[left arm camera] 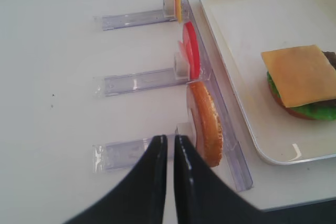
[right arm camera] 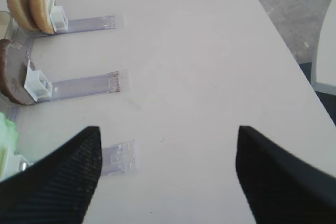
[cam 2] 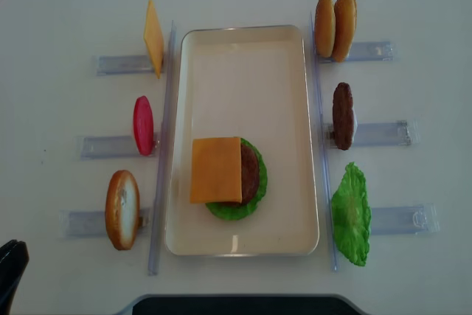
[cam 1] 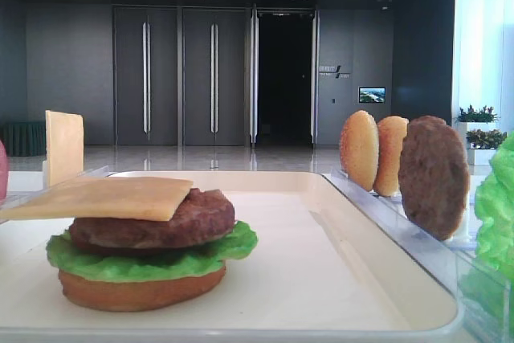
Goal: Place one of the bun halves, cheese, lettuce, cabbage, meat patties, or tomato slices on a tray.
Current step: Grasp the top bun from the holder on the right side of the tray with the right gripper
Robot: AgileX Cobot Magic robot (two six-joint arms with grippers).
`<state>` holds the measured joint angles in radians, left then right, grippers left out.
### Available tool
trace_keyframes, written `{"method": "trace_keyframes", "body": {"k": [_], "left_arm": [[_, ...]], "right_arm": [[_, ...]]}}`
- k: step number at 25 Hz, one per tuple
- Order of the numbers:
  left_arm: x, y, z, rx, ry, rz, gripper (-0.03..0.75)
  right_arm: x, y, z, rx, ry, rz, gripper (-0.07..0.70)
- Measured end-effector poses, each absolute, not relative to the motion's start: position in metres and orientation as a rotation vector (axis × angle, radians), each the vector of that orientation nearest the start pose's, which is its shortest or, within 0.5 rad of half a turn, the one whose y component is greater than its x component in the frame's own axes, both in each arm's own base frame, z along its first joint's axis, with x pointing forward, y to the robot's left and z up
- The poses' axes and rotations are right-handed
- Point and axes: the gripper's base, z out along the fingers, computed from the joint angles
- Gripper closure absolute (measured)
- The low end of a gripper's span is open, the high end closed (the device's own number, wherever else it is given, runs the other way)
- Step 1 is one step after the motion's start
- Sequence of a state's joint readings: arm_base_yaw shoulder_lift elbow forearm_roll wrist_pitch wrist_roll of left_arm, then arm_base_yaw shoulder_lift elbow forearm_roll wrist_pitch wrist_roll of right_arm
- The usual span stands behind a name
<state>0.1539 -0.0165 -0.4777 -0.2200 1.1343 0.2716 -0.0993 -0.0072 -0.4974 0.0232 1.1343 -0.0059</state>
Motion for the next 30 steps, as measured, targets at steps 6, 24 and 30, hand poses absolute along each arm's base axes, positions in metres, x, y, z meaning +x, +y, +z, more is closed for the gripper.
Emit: {"method": "trace_keyframes", "body": {"k": [6, 24, 30], "left_arm": [[-0.0063, -0.0192, 0.2668, 0.143, 2.098, -0.012, 0.4], [-0.0063, -0.0192, 0.2668, 0.143, 2.098, -0.012, 0.414], [-0.0063, -0.0192, 0.2668, 0.143, 2.098, -0.012, 0.414]], "right_arm": [[-0.0087, 0.0028, 0.2707, 0.097, 2.111, -0.035, 0.097], [-0.0087, 0.0028, 0.2707, 0.097, 2.111, -0.035, 0.097], [-0.0087, 0.0028, 0.2707, 0.097, 2.111, -0.035, 0.097]]}}
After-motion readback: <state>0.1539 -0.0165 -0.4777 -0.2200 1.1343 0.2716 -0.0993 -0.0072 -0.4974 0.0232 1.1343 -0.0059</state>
